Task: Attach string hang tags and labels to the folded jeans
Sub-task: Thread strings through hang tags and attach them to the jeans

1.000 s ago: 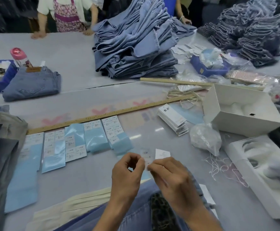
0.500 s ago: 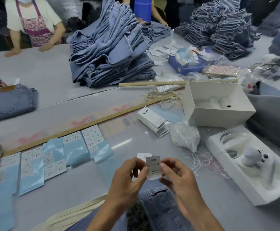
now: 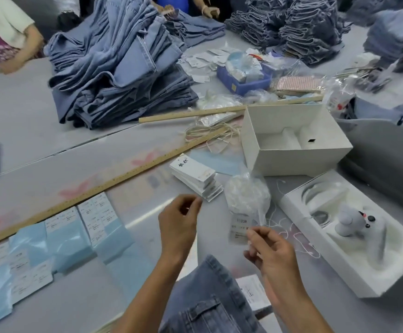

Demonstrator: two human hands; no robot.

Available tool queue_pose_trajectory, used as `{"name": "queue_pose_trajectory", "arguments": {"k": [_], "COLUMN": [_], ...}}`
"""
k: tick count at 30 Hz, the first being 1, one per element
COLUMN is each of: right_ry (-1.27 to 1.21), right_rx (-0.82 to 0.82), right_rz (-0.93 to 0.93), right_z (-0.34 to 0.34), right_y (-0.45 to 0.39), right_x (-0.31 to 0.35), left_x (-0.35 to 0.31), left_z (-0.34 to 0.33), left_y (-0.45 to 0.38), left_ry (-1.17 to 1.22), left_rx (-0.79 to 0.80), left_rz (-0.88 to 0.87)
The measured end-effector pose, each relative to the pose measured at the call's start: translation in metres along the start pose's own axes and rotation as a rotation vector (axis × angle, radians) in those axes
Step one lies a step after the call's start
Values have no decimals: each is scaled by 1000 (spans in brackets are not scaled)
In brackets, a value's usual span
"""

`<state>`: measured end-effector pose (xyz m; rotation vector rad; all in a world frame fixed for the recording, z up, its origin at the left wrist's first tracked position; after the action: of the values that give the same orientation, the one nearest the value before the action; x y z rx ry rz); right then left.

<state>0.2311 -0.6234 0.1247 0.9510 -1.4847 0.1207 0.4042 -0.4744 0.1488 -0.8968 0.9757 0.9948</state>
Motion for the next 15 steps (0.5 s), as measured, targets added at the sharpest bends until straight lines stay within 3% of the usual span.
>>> {"name": "queue_pose_trajectory", "arguments": {"k": [5,10,13,15], "right_ry": [-15,-24,-32,-41], "right_rx": [2,-122,-148,-173], "right_rz": [-9,-55,-84,-100], "right_z": [16,36,40,42], "right_y": [-17,-37,-43,-45], "right_x": [-4,-26,-35,-40], "left_x": [18,56,66,57], "left_z": [-80,-113,-104,-92], "left_y": [-103,-148,-157,-156], "left_ry": [-589,-967,-938,-966], "left_rx": [245,452,384,268], "left_rz": [-153,-178,-186,-281]}}
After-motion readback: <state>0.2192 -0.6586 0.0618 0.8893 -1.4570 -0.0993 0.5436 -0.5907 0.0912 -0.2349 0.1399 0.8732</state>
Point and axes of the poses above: each hand's wrist, its own y-axis away from the middle knuckle, its own z-axis out of the back of the hand, x = y × z, the point moved 8 cm from there along -y, towards the middle knuckle, and after that the axes turned 6 degrees about -z, right-handed, at the moved point
